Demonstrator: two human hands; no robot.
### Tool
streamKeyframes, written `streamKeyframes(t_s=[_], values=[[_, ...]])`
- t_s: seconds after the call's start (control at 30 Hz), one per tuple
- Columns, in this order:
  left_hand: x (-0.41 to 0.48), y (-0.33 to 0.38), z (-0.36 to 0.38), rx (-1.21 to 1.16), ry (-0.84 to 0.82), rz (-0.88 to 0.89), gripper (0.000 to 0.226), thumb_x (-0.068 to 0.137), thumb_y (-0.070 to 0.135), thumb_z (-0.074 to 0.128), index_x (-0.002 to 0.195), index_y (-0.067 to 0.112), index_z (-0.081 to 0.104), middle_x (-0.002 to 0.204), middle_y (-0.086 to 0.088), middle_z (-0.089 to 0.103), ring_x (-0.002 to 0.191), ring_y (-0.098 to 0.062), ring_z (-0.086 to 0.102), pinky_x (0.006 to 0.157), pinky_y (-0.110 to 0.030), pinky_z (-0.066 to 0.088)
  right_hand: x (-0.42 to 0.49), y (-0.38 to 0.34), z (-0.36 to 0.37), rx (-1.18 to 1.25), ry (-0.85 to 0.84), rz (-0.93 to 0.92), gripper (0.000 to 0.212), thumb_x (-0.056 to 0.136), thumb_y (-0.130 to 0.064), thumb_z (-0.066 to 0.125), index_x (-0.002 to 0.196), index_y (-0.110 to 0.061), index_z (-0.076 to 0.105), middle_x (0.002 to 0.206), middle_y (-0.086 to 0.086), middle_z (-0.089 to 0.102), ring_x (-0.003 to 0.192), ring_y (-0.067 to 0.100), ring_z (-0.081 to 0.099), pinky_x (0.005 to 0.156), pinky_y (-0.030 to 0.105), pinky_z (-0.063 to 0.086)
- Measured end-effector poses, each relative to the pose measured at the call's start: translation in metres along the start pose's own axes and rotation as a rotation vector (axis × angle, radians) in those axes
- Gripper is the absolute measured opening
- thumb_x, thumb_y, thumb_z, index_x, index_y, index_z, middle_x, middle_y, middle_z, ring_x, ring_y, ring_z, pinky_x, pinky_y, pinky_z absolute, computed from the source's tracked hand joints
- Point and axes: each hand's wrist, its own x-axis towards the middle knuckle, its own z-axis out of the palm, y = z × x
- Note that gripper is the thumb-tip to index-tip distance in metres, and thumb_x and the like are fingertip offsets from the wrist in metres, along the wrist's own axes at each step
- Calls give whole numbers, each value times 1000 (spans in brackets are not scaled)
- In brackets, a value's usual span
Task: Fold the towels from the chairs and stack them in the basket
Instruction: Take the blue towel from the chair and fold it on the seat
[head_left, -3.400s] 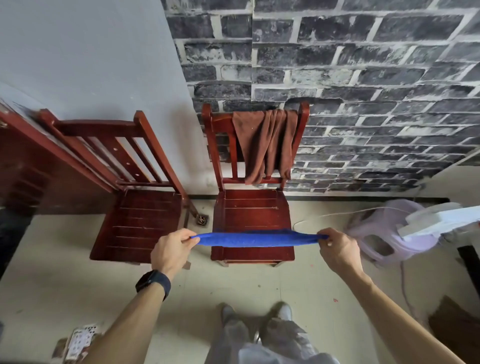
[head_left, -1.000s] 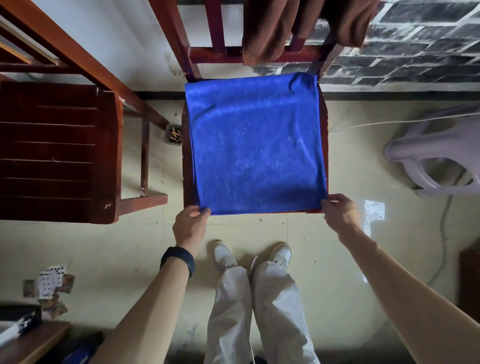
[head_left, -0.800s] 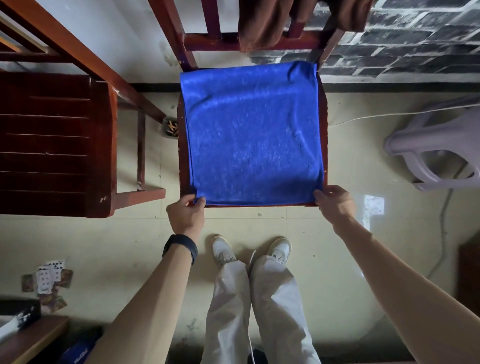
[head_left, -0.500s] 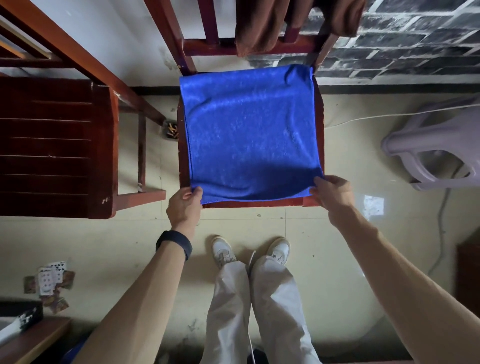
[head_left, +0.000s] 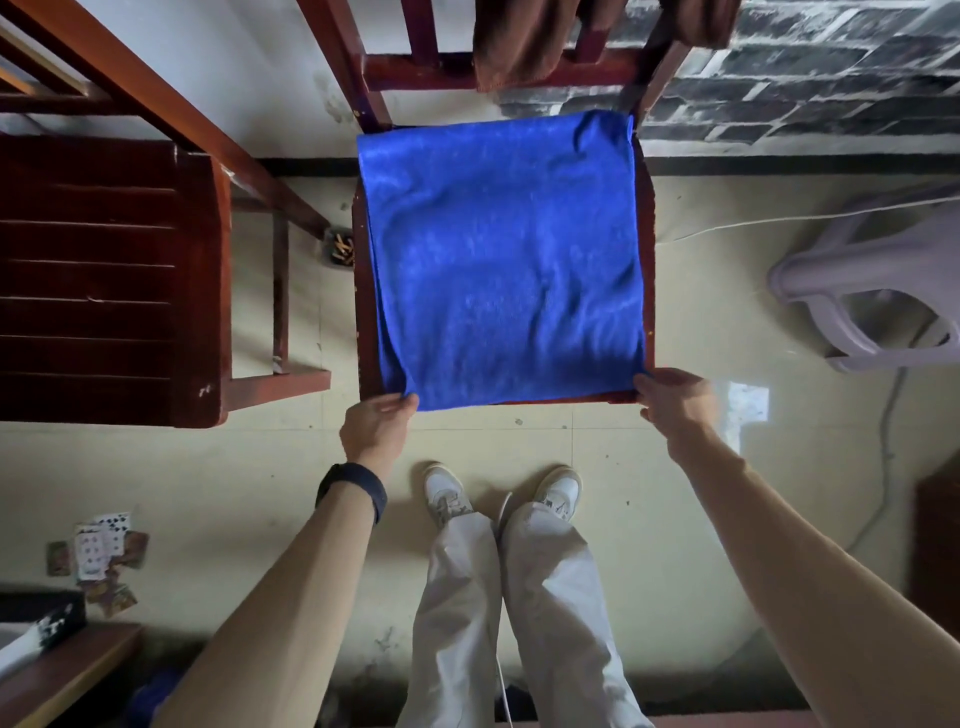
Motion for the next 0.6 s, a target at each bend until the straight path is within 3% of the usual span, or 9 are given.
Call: streamKeyframes(t_s=[0.07, 0.13, 0.2, 0.27, 0.33, 0.4, 0.5, 0.6], values=[[0, 2, 4, 38, 68, 70, 25, 87, 37, 74, 103, 19, 77, 103, -3, 76, 100, -23, 68, 98, -35, 51, 4, 1, 5, -57, 40, -46, 6, 74, -32, 73, 73, -33, 68, 84, 1, 75, 85, 30, 72, 83, 46, 60], [-1, 8, 5, -33, 76, 90, 24, 87, 37, 73, 104, 20, 76, 104, 0, 75, 99, -18, 66, 98, -33, 49, -2, -5, 8, -111, 53, -111, 8, 73, -33, 71, 81, -30, 71, 84, -1, 75, 79, 28, 70, 83, 45, 60], [-4, 15, 4, -78, 79, 91, 20, 88, 38, 69, 98, 22, 75, 98, 2, 73, 95, -19, 64, 90, -31, 49, -10, -13, 10, -148, 61, -140, 20, 79, -35, 68, 94, -23, 75, 85, -1, 74, 77, 23, 65, 83, 41, 58], [-8, 22, 1, -37, 77, 99, 17, 91, 37, 63, 90, 22, 71, 86, 2, 66, 88, -22, 58, 77, -28, 41, -17, -21, 10, -167, 82, -139, 26, 83, -41, 61, 95, -22, 75, 84, 2, 73, 79, 24, 65, 82, 39, 57], [-10, 31, -4, -46, 88, 72, 18, 90, 37, 62, 80, 23, 67, 78, 2, 61, 86, -27, 58, 74, -31, 42, -24, -33, 8, -64, 74, -121, 22, 80, -43, 61, 87, -26, 73, 82, 3, 73, 77, 25, 69, 79, 40, 60], [-10, 44, -13, -184, 79, 53, 17, 84, 39, 66, 72, 26, 67, 76, 2, 64, 83, -26, 62, 77, -37, 51, -31, -50, 6, 150, 1, -104, 11, 86, -36, 67, 83, -25, 68, 81, 2, 69, 67, 16, 68, 69, 33, 60], [-9, 66, -28, -463, 4, 97, 11, 87, 31, 70, 77, 27, 67, 74, 4, 60, 63, -14, 56, 60, -26, 47, -44, -83, 1, 524, -177, -151, 11, 94, -26, 67, 85, -20, 65, 80, 2, 63, 62, 12, 63, 62, 24, 56], [-5, 73, -34, -456, -42, 125, 7, 89, 31, 70, 83, 26, 69, 78, 3, 64, 64, -10, 57, 59, -20, 46, -38, -85, -2, 456, -97, -231, 9, 94, -23, 66, 90, -15, 68, 75, 2, 63, 60, 12, 62, 59, 22, 53]])
